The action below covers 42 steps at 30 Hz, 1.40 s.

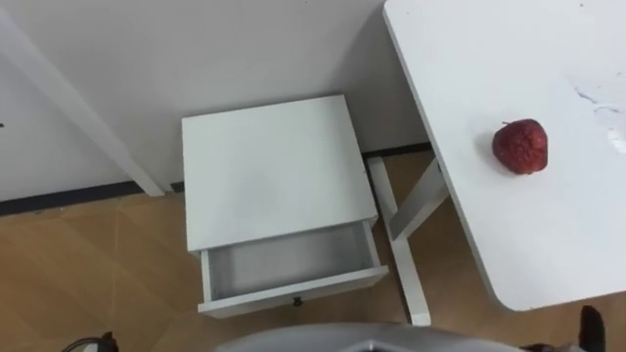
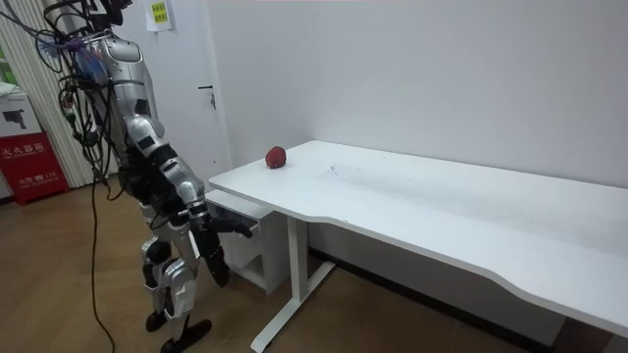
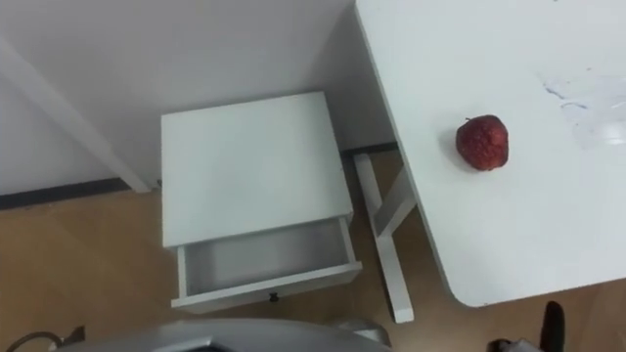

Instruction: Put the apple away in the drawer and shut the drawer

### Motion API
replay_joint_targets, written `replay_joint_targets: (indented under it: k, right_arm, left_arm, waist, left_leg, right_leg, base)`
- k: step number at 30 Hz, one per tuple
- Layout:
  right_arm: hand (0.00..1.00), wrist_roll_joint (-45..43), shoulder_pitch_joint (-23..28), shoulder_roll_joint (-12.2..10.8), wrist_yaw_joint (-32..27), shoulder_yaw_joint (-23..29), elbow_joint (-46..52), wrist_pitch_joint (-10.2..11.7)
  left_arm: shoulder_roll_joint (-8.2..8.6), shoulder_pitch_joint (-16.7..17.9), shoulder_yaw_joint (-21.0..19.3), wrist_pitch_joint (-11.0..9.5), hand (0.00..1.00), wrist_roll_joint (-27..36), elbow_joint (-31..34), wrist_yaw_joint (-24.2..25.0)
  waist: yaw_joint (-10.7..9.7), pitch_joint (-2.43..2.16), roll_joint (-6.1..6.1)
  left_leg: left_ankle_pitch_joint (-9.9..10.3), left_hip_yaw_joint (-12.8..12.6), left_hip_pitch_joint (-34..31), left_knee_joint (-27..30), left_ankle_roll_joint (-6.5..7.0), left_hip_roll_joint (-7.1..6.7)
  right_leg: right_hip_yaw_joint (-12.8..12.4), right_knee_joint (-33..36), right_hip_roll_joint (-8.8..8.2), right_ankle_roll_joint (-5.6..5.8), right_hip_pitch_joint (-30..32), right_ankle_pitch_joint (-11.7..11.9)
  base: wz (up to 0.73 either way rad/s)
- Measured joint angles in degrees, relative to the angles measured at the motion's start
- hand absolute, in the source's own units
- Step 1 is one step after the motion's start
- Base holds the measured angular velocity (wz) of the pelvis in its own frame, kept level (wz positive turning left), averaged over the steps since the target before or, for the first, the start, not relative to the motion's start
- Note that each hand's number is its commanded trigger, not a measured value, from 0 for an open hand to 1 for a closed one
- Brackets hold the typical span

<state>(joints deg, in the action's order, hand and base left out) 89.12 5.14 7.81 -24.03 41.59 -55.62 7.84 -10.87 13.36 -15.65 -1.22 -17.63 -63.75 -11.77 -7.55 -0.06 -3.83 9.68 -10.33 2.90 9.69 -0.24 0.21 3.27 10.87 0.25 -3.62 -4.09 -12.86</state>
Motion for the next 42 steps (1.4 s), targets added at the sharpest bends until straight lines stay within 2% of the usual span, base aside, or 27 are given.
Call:
replay_joint_targets:
  k: [2,5,7,9,11,14,16,23,25,28,29,33,34,37,42]
  right_arm:
    - [0.0,-0.05,0.03,0.58,-4.22,0.96,6.77,1.27]
    - [0.0,-1.87,-0.31,2.28,-7.42,2.91,13.09,2.36]
    - [0.0,-6.62,-1.3,5.29,-10.91,3.65,16.83,3.76]
    - [0.0,-12.13,-1.26,6.26,-13.98,3.62,21.08,5.71]
    - [0.0,-16.91,-1.12,6.47,-16.82,3.51,26.54,7.08]
    - [0.0,-26.44,-1.21,6.52,-21.59,3.37,33.92,7.9]
    - [0.0,-34.77,-1.22,6.55,-25.84,1.05,37.22,9.2]
    - [0.0,-52.38,0.29,6.61,-29.56,-6.58,42.0,9.75]
    - [0.0,-58.83,0.41,6.64,-29.44,-9.03,42.19,9.74]
    - [0.0,-62.95,0.51,6.73,-27.09,-11.9,42.19,9.68]
    - [0.0,-63.29,0.64,6.76,-26.05,-13.48,42.16,9.59]
    - [0.0,-67.46,1.23,6.78,-21.07,-17.93,42.07,8.47]
    - [0.0,-69.13,1.56,6.78,-19.35,-19.25,42.07,8.07]
    - [0.0,-73.68,2.85,6.8,-15.54,-22.08,42.04,7.08]
    - [0.0,-76.01,4.06,6.81,-11.2,-23.5,42.04,7.0]
  left_arm:
    - [-0.1,0.14,-0.11,0.0,0.0,-0.01,1.31,-0.02]
    - [-0.25,0.49,-0.12,-0.05,0.0,-0.23,2.24,-0.08]
    - [-0.22,0.76,-0.07,-0.19,0.0,-0.23,3.1,-0.05]
    - [-0.22,0.78,0.11,-0.53,0.0,-0.24,3.46,0.0]
    - [-0.13,0.73,0.11,-0.82,0.0,-0.04,4.05,0.08]
    - [0.1,0.43,0.18,-1.48,0.0,-0.09,4.19,0.09]
    - [0.32,-0.02,0.38,-1.66,0.0,-0.07,4.19,0.09]
    - [0.33,-0.44,3.02,-3.04,0.0,-0.12,4.09,0.19]
    - [0.32,-0.18,3.97,-3.04,0.0,0.02,3.96,0.19]
    - [0.3,0.13,5.36,-3.04,0.0,0.1,3.85,0.92]
    - [0.3,0.38,6.02,-3.06,0.0,0.16,3.88,1.04]
    - [0.37,0.48,7.04,-3.75,0.0,0.14,3.92,1.08]
    - [0.36,0.43,7.12,-3.78,0.0,0.16,4.0,1.09]
    - [0.32,0.48,7.21,-3.78,0.0,0.12,4.0,1.41]
    - [0.32,0.69,7.21,-3.76,0.0,0.12,4.03,2.48]
  waist:
    - [-0.08,0.01,-0.14]
    - [-0.85,0.0,0.09]
    - [-1.48,0.01,0.16]
    - [-1.59,0.05,0.16]
    - [-1.38,0.09,0.25]
    - [-1.42,0.14,0.43]
    - [-0.94,0.18,0.4]
    - [1.55,0.12,0.65]
    - [1.81,0.01,1.03]
    - [2.41,-0.16,1.32]
    - [2.8,0.02,1.09]
    - [3.18,0.18,1.05]
    - [3.17,0.39,0.94]
    - [3.24,0.38,0.96]
    - [3.48,0.37,0.87]
  left_leg:
    - [0.01,0.04,-0.52,0.06,0.01,-0.08]
    - [0.0,0.55,-0.88,0.01,0.03,-0.24]
    - [-0.04,1.15,-1.04,-0.12,0.08,-0.32]
    - [-0.04,1.09,-1.15,-0.14,0.08,-0.22]
    - [-0.04,1.02,-1.3,-0.31,0.08,-0.11]
    - [-0.04,0.91,-1.49,-0.35,0.07,-0.09]
    - [-0.04,1.0,-1.7,-0.3,0.07,-0.11]
    - [-0.04,0.98,-2.16,-0.11,0.08,-0.14]
    - [-0.05,1.16,-2.66,-0.09,0.09,-0.14]
    - [-0.05,1.36,-2.55,-0.13,0.09,-0.11]
    - [-0.05,1.36,-2.33,-0.21,0.09,-0.08]
    - [-0.04,1.17,-1.46,-0.35,0.09,0.0]
    - [-0.04,1.16,-1.18,-0.34,0.09,0.0]
    - [-0.04,1.18,-1.14,-0.32,0.09,0.18]
    - [-0.04,1.11,-1.21,-0.16,0.09,0.2]
  right_leg:
    - [0.18,-0.03,-0.08,0.05,0.25,0.03]
    - [0.91,-0.08,-0.19,0.09,0.26,0.05]
    - [1.12,-0.18,-0.12,0.09,0.27,0.04]
    - [1.1,-0.16,-0.01,0.08,0.36,0.04]
    - [0.76,-0.03,0.16,0.06,0.82,0.05]
    - [0.68,-0.06,0.19,0.04,1.05,0.06]
    - [0.83,0.02,0.13,0.04,1.21,0.06]
    - [1.07,-0.04,0.01,0.03,1.63,0.07]
    - [1.19,0.08,0.01,0.02,2.2,0.08]
    - [1.43,0.1,-0.01,0.02,2.12,0.08]
    - [1.41,0.37,0.02,0.01,2.07,0.09]
    - [1.48,0.77,0.01,0.02,1.45,0.09]
    - [1.54,0.66,-0.02,0.02,1.11,0.08]
    - [1.55,0.65,-0.07,0.02,1.08,0.08]
    - [1.46,-0.17,-0.18,0.02,0.98,0.09]
  base:
    - [0.06]
    - [0.12]
    - [0.09]
    - [0.0]
    - [-0.07]
    - [-0.01]
    - [0.0]
    - [0.01]
    - [0.03]
    - [0.01]
    - [-0.03]
    - [0.0]
    - [0.0]
    - [0.0]
    - [-0.01]
